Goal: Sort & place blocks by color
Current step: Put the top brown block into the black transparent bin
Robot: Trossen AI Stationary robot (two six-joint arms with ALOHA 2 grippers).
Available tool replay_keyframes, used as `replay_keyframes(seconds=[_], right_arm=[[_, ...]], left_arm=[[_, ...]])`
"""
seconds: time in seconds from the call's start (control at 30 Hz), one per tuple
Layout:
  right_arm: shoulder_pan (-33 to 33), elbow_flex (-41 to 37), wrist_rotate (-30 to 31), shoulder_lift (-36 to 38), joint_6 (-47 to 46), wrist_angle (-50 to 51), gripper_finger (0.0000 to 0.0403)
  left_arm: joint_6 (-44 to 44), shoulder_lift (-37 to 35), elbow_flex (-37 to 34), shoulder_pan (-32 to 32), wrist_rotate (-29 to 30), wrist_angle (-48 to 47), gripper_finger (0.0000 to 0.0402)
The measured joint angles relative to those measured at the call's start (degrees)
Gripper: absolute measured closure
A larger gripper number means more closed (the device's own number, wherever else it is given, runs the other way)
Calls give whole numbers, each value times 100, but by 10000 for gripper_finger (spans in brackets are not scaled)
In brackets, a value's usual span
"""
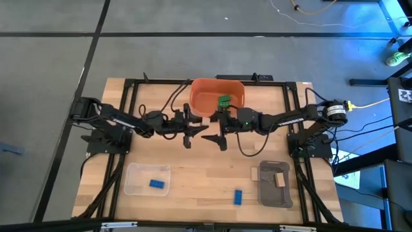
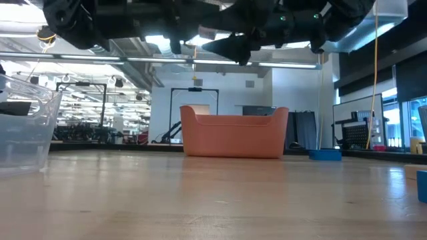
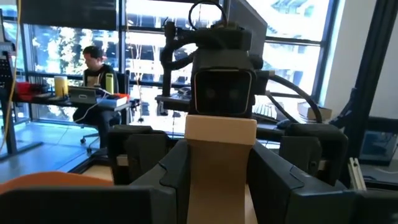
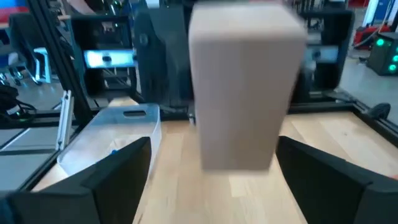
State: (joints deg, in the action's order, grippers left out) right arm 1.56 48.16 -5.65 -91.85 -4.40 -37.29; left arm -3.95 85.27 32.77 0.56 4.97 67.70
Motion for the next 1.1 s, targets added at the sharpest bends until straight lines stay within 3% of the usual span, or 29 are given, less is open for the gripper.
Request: replay_keyframes(seconds=[0.17, 0.27, 0.37, 0.57, 0.8, 1.0, 1.1], right_arm=[[-12, 2, -4, 2, 11, -247, 64], [-38, 2, -2, 2, 17, -229, 89], [-55, 2, 17, 2, 20, -238, 137], [-44, 2, 92, 2, 13, -200, 273], [-44, 0, 55, 28, 0, -19, 271], [-55, -7, 375, 541, 246, 1009, 271], [-76, -152, 573, 866, 393, 1254, 271]], left_arm=[[4, 68, 90, 0, -17, 4, 291], [4, 68, 90, 0, -19, -33, 291], [0, 68, 90, 0, -27, -37, 291], [-20, 68, 92, -6, -27, -105, 291], [-88, 34, 94, -4, -22, -294, 288], [-99, -724, 92, 110, -39, -1815, 182], [-151, -1304, 92, 238, -40, -2756, 151]])
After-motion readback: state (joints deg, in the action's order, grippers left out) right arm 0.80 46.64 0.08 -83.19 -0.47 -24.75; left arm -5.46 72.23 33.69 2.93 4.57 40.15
